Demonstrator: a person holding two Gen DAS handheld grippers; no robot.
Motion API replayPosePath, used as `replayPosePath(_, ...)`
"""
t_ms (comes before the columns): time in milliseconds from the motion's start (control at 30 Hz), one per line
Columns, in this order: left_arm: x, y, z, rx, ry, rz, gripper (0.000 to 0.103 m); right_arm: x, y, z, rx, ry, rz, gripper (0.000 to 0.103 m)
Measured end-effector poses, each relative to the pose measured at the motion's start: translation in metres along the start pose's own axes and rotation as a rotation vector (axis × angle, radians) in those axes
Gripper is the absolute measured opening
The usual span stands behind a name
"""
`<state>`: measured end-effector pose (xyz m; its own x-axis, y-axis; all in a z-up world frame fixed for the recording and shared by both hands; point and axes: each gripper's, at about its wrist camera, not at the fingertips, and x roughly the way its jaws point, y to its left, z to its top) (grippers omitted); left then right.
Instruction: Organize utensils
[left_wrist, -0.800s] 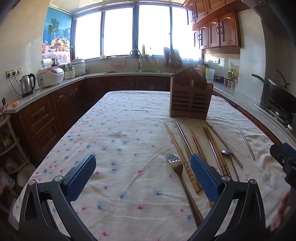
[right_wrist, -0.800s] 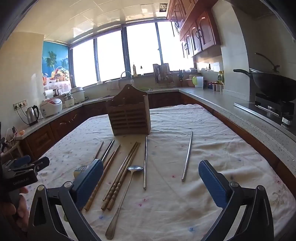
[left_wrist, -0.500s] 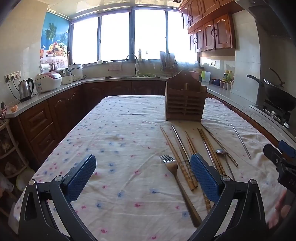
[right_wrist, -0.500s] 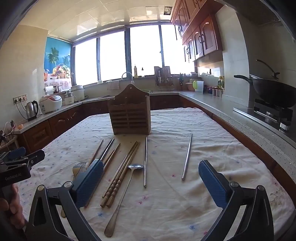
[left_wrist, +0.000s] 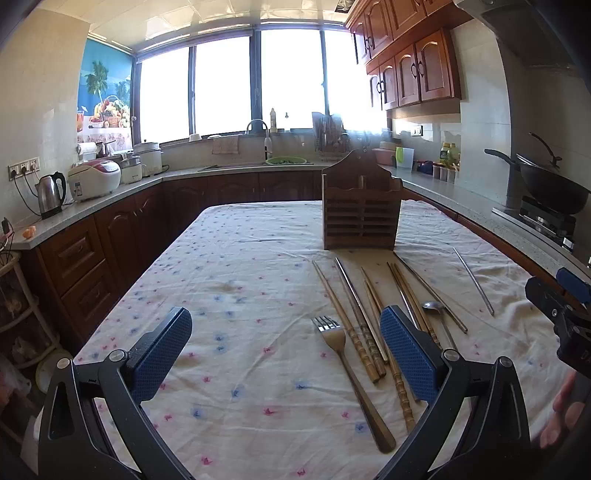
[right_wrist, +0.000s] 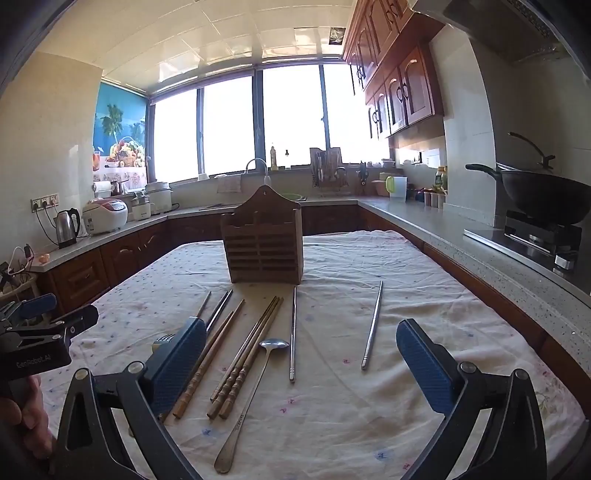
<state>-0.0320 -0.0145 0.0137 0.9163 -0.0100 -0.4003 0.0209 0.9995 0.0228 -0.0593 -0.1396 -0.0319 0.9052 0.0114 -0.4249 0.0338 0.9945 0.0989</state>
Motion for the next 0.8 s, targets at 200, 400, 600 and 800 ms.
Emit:
replayPosePath(200, -0.0010, -0.0001, 0.0001, 0.002, -0.001, 0.001, 0.103, -0.0008, -0.0012, -0.0007, 0.002, -0.015, 0.025, 0.103)
replayPosePath(400, -0.0024, 0.0014, 0.0008, -0.002, -0.003, 0.003, 0.103, 0.0002, 0.0018, -0.0014, 0.002, -0.019, 0.035, 0.103)
replayPosePath(600, -0.0030, 0.0033, 0.0018, -0.009, -0.004, 0.004, 0.103, 0.0016, 0.0037, -0.0028, -0.008, -0.019, 0.053, 0.103)
replayPosePath(800, -0.0025, 0.0035, 0.0028, -0.010, -0.004, 0.003, 0.103, 0.0014, 0.0056, -0.0035, -0.012, -0.025, 0.060, 0.103)
